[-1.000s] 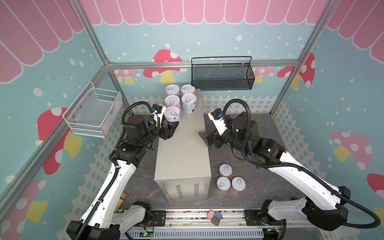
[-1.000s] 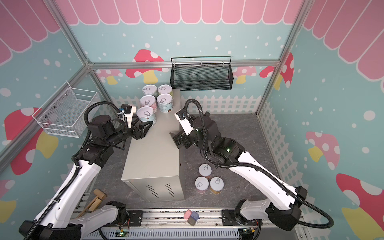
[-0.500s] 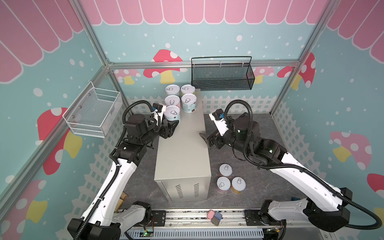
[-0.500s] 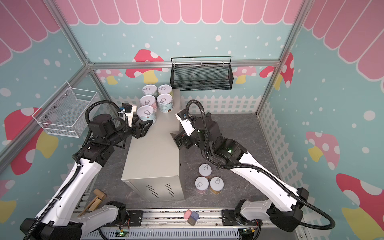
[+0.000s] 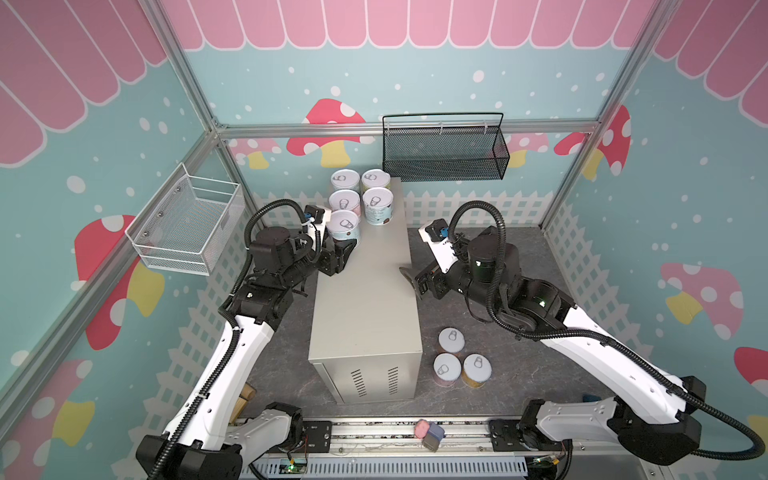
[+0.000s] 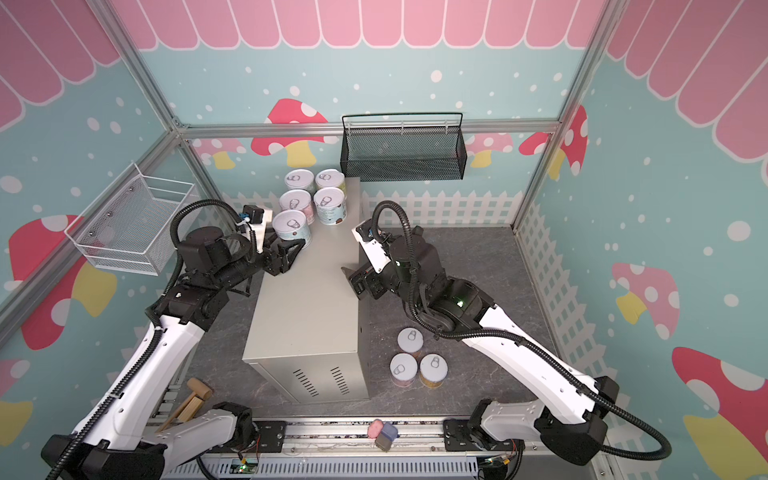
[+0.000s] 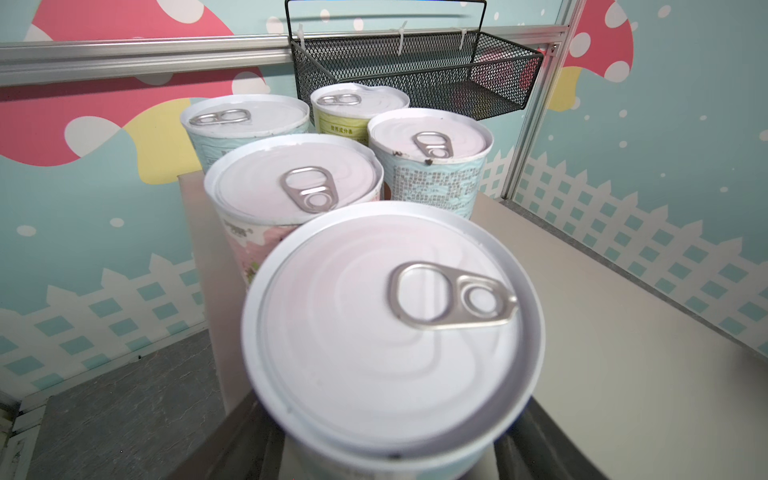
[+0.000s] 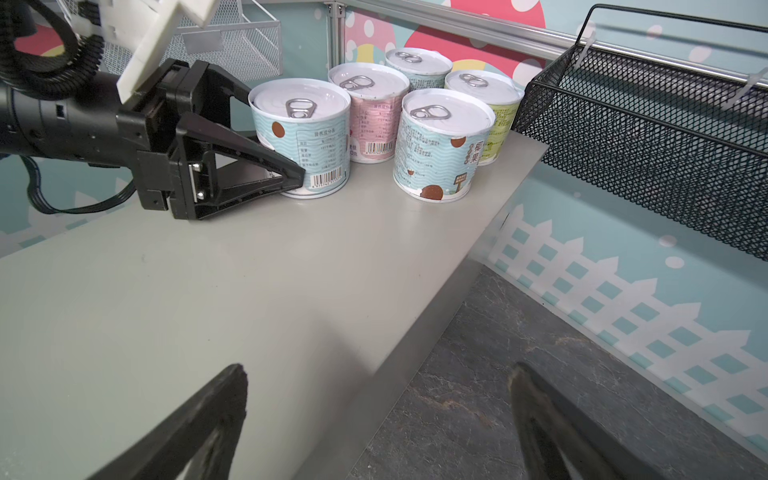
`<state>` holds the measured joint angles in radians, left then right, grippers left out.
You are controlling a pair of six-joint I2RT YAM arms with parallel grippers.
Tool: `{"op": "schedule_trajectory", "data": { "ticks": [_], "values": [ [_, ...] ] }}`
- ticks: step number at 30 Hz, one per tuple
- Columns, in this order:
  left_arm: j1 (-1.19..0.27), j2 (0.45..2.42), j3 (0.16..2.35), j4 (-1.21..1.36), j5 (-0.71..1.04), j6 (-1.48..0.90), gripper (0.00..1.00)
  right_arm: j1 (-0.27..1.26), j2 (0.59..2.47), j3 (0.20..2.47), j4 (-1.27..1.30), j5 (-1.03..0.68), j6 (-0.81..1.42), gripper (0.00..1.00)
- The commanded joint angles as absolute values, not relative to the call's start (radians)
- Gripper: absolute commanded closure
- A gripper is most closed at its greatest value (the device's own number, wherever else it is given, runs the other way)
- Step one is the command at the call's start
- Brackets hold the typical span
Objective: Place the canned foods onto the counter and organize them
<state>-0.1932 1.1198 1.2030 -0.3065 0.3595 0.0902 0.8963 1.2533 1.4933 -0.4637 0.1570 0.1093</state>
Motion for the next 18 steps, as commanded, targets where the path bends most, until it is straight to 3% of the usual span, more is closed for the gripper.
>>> {"op": "schedule_trajectory", "data": {
  "ticks": [1,18],
  "values": [
    [-0.18,1.138,1.218,-0.35,0.35,0.094,0.29,0.893,1.233,1.485,-0.449,0.156,0.115,0.01],
    [-0.178,1.141,1.22,-0.348,0.386,0.086,0.26,0.893,1.221,1.484,-0.451,0.156,0.117,0.01]
  ]
}}
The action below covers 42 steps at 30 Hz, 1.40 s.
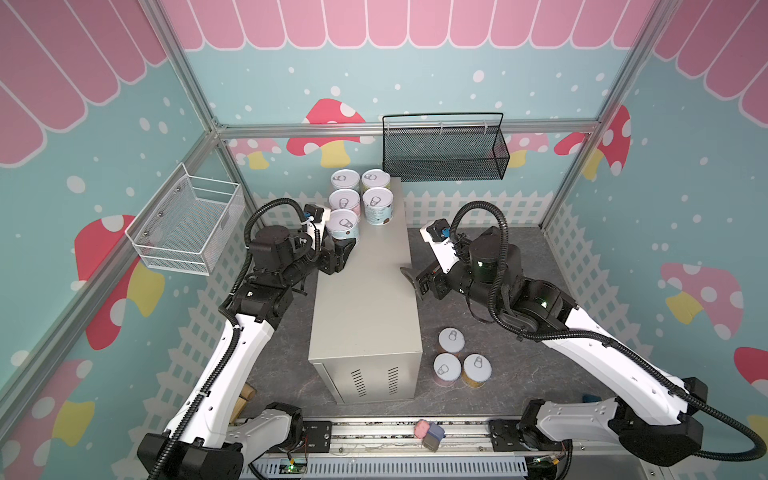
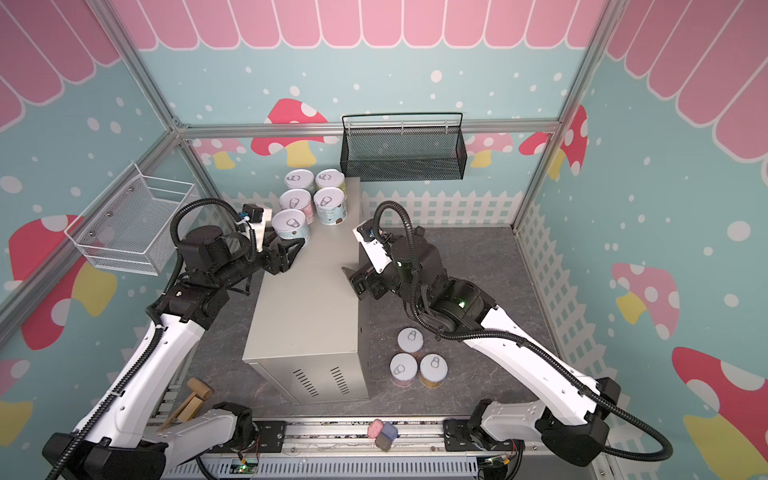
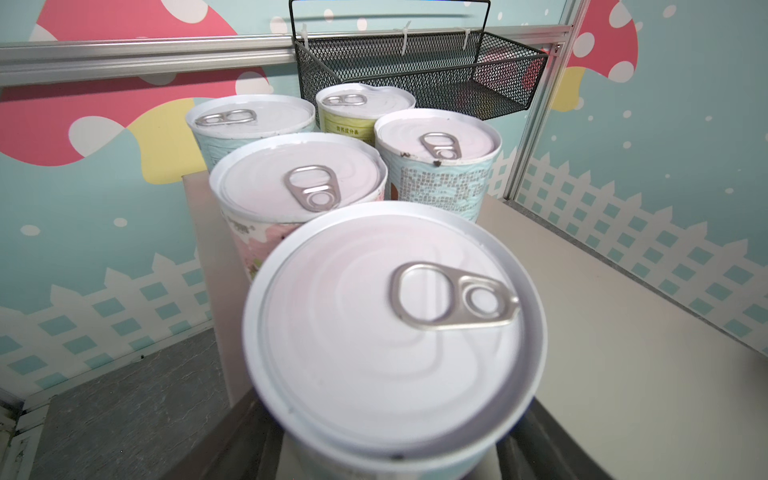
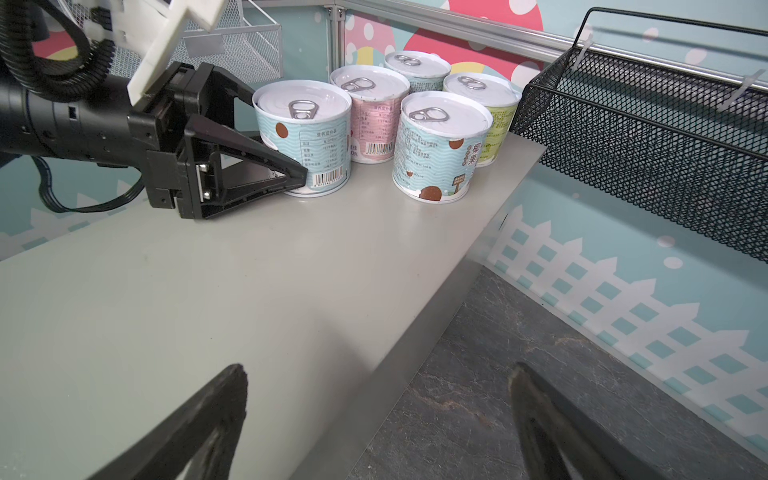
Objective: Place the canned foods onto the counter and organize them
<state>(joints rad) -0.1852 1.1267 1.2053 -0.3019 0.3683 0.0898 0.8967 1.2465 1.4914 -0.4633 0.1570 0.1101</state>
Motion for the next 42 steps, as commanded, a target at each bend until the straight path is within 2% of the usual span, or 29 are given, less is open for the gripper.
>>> {"op": "schedule_trajectory", "data": {
  "ticks": [1,7,14,17,21,27,33,42],
  "values": [
    [-0.179,1.141,1.219,-0.348,0.388,0.085,0.25,0.893,1.221,1.486,-0.451,0.156,0.117,0.01],
    [-0.179,1.121,1.213,-0.349,0.386,0.075,0.09,0.892,1.228,1.494,-0.451,0.159,0.117,0.01],
    [-0.182,1.002,1.179,-0.379,0.316,0.037,0.02,0.89,1.275,1.559,-0.492,0.248,0.159,0.0],
    [-0.182,0.955,1.191,-0.443,0.268,0.024,0.01,0.848,1.328,1.619,-0.536,0.261,0.201,0.01],
    [-0.181,0.907,1.192,-0.512,0.181,-0.007,0.01,0.75,1.383,1.655,-0.528,0.153,0.235,0.01],
    [-0.153,0.905,1.189,-0.543,0.112,-0.049,0.01,0.705,1.494,1.754,-0.518,0.102,0.2,0.01],
    [-0.067,0.957,1.206,-0.532,0.17,-0.09,0.01,0.664,1.607,1.848,-0.527,0.095,0.2,0.01],
    [-0.038,1.031,1.229,-0.5,0.235,-0.091,0.01,0.595,1.691,1.868,-0.511,0.061,0.224,0.01]
  ]
}}
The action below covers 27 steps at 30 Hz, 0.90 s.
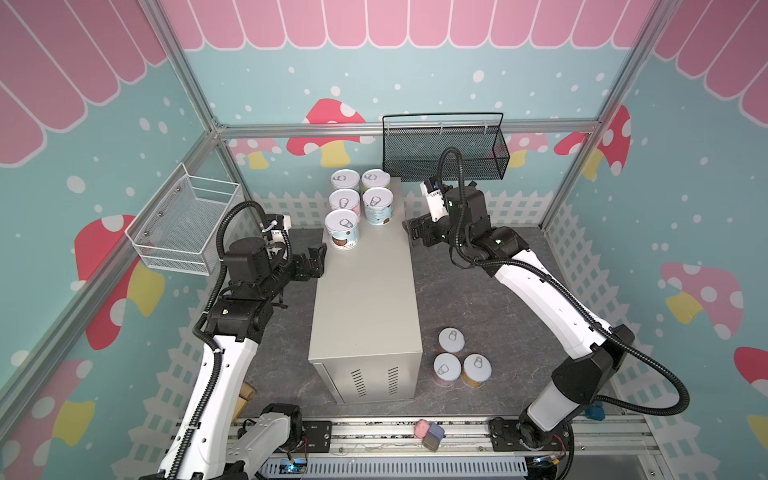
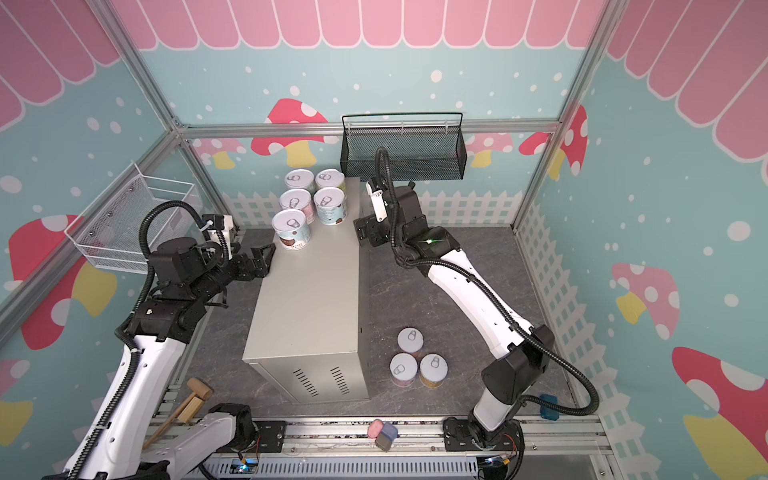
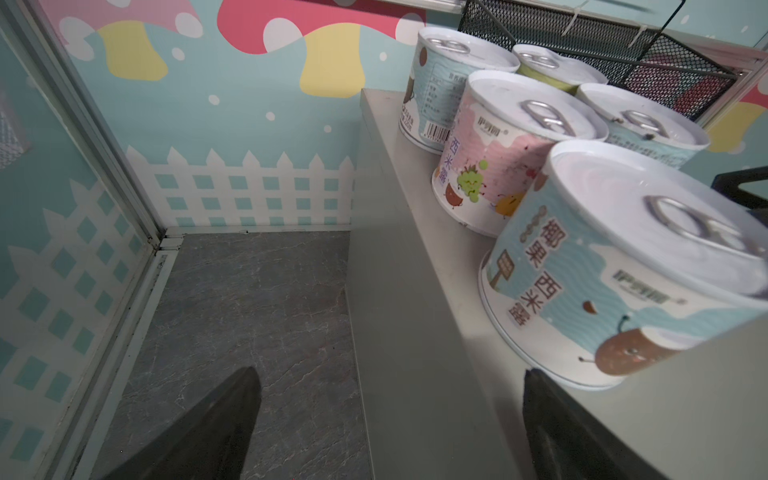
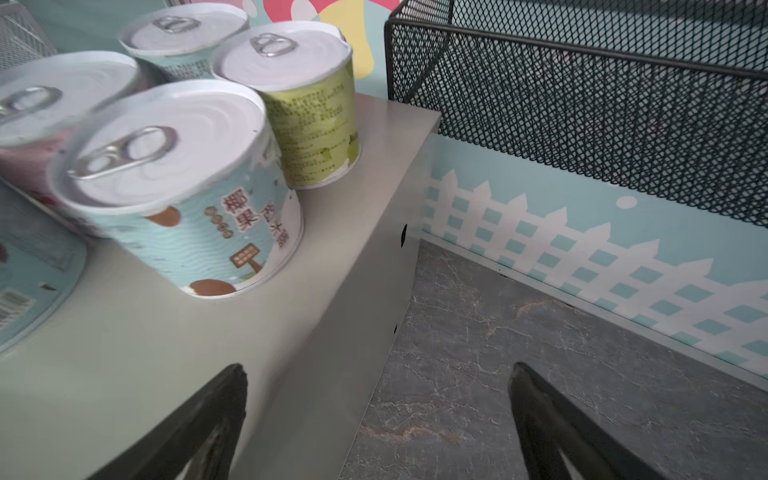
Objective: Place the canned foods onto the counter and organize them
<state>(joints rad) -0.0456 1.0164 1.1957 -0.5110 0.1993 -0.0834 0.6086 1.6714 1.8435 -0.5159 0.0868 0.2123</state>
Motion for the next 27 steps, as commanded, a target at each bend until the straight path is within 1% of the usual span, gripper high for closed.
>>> {"op": "schedule_trajectory", "data": {
  "ticks": [1,18,27],
  "values": [
    [-0.038,1.038,1.232,-0.501,0.237,-0.092,0.01,0.59,1.699,1.869,-0.508,0.055,0.224,0.01],
    [-0.021,1.078,1.223,-0.477,0.287,-0.098,0.01,0.572,1.84,1.98,-0.52,-0.01,0.21,0.01],
    [-0.015,1.078,1.213,-0.469,0.299,-0.098,0.01,0.57,1.866,1.992,-0.528,-0.012,0.213,0.01]
  ]
}}
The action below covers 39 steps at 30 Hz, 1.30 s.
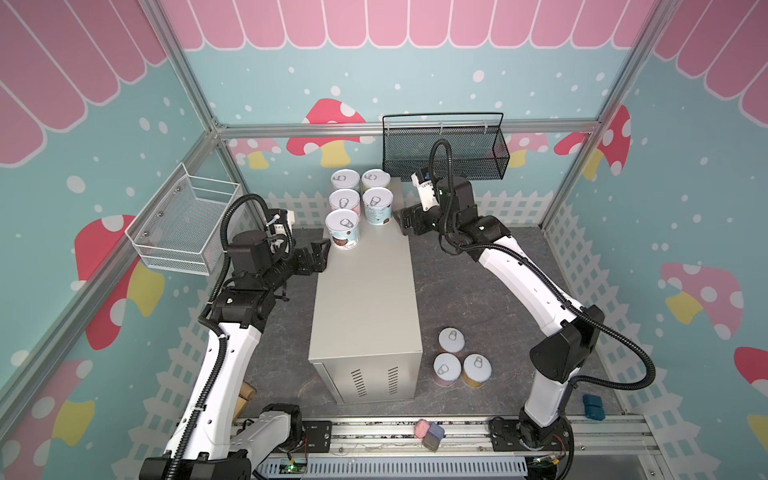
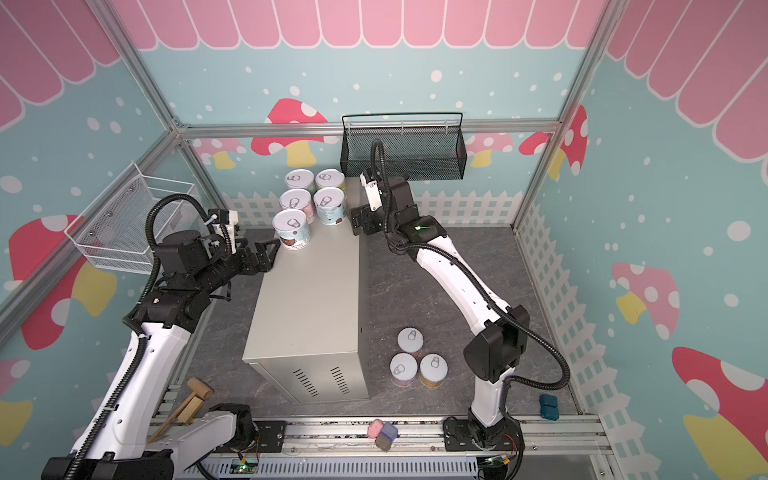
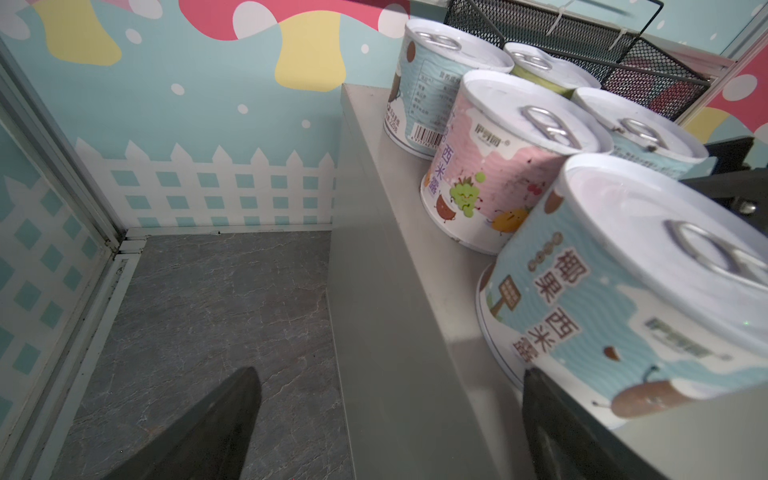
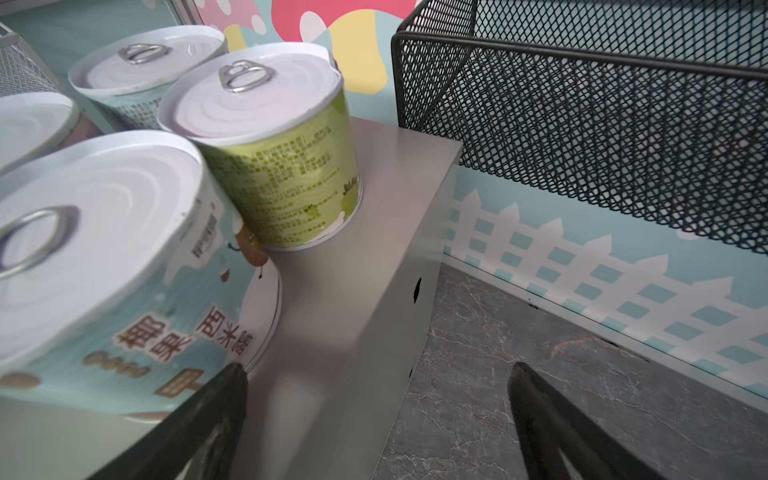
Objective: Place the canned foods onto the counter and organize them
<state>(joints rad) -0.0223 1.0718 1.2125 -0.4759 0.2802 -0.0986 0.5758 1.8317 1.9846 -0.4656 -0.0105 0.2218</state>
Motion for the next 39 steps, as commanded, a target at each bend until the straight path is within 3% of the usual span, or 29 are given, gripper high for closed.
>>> {"op": "schedule_trajectory", "data": {
  "ticks": [1,21,39],
  "values": [
    [-0.014,1.077,1.212,-0.468,0.301,-0.098,0.01,0.57,1.867,1.992,-0.528,-0.012,0.212,0.01],
    [-0.006,1.08,1.203,-0.46,0.317,-0.102,0.01,0.567,1.878,1.994,-0.535,-0.006,0.215,0.01],
    [-0.003,1.094,1.207,-0.456,0.325,-0.111,0.01,0.556,1.692,1.783,-0.508,0.044,0.221,0.01]
  ]
}}
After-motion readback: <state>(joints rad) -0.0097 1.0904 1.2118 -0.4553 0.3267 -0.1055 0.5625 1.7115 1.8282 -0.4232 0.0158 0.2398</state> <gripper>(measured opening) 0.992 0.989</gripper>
